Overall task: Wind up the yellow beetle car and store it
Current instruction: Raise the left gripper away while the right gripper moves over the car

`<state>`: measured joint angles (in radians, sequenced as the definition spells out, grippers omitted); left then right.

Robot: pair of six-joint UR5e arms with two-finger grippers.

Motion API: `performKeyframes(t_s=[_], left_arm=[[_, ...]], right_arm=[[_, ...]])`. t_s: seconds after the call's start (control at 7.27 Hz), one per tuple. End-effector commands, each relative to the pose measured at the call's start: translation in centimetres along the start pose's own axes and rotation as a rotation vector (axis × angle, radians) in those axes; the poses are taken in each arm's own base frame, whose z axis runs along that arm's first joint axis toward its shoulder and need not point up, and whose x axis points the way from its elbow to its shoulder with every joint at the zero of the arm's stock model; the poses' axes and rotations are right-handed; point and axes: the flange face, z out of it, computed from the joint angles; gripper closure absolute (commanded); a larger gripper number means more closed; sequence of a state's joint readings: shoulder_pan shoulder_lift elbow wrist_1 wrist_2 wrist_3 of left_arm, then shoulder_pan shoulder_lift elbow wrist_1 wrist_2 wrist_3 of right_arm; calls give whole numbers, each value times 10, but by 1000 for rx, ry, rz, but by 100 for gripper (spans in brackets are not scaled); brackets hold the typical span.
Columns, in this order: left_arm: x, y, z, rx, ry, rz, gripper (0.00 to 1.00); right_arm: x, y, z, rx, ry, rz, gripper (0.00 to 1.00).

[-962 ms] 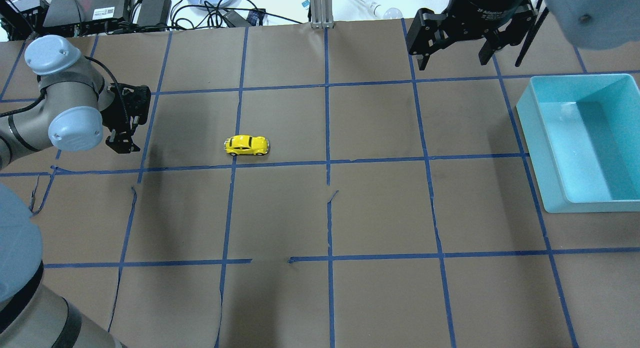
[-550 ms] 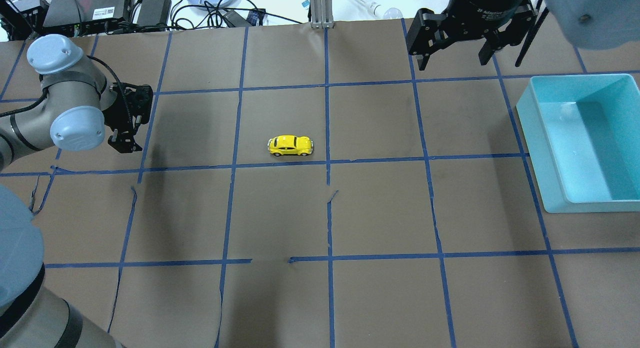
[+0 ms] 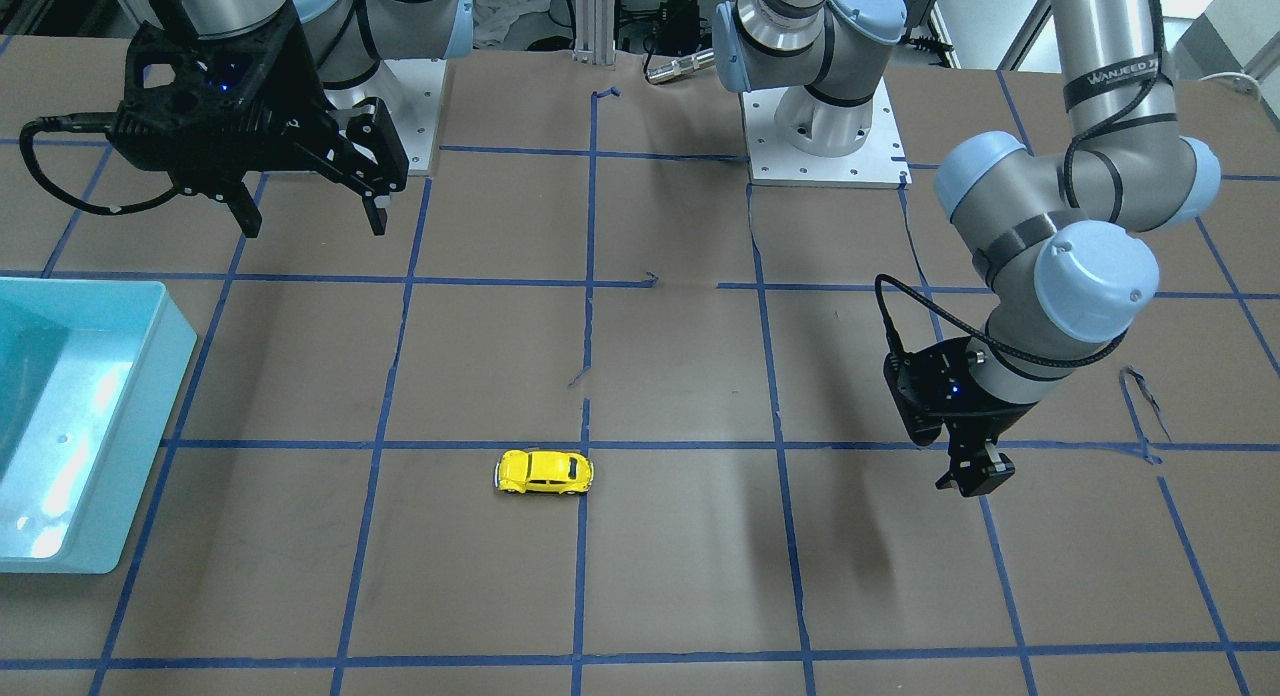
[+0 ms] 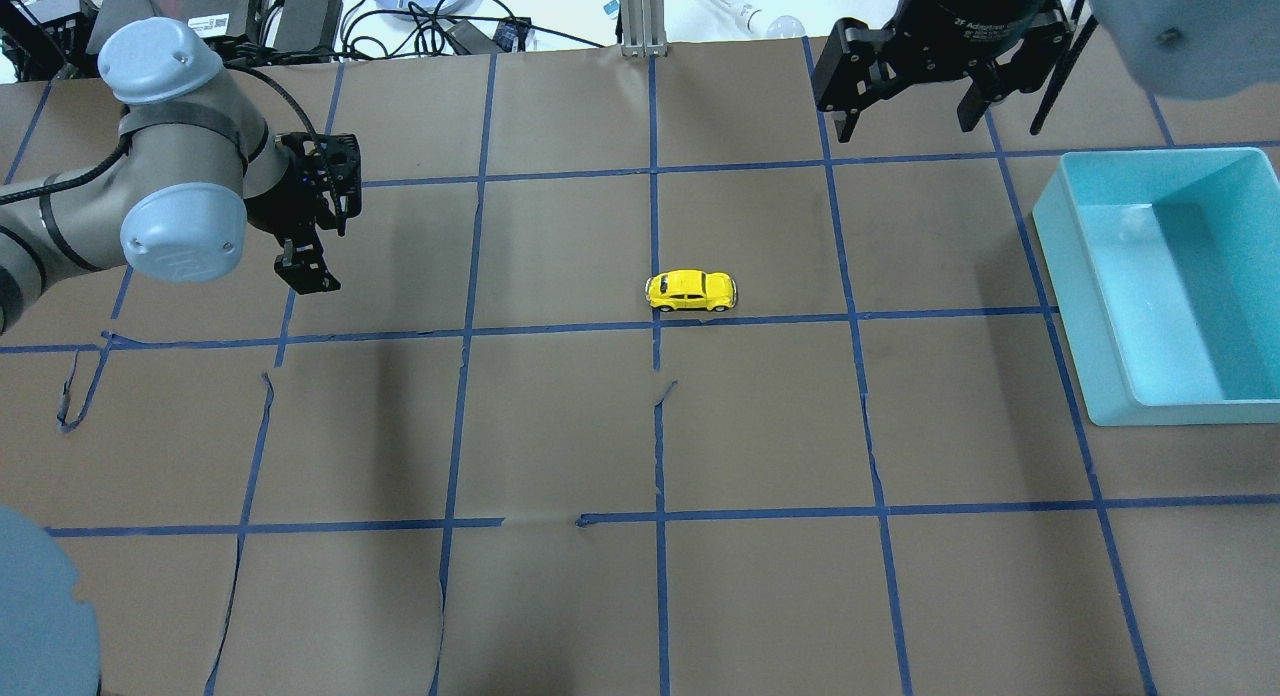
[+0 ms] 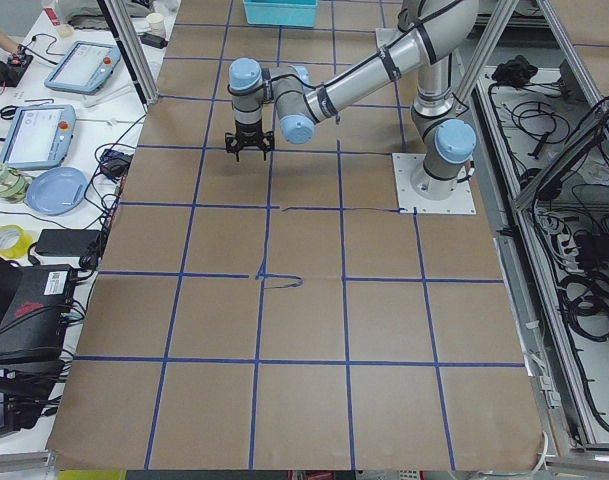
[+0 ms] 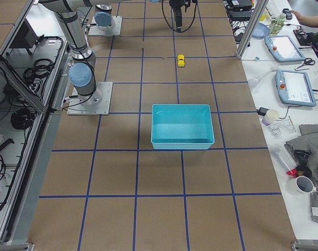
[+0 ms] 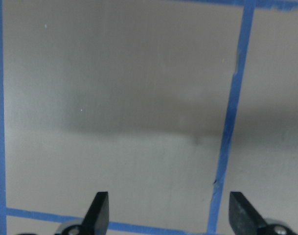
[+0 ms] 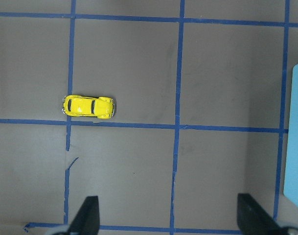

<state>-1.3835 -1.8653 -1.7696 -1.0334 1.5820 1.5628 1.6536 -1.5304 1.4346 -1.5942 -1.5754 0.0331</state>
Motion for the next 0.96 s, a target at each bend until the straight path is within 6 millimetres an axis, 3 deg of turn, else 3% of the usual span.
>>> performKeyframes(t_s=[0.0,0.28,0.69,0.83], left_arm=[[31,-27,-53,40,10,-187,12],[48,-34,-93,36,-20,-397,12],[67,-52,-138,38,-28,-790,12],[74,-56,-145,51,-37,-905,12]], right_arm=[[-3,-6,16,-33,-2,-9,0],[-15,-28,70,-115,-106,-143,0],[-21,-70,155,-128,-142,-516,0],[-44,-82,186,-87,-181,-701,0]])
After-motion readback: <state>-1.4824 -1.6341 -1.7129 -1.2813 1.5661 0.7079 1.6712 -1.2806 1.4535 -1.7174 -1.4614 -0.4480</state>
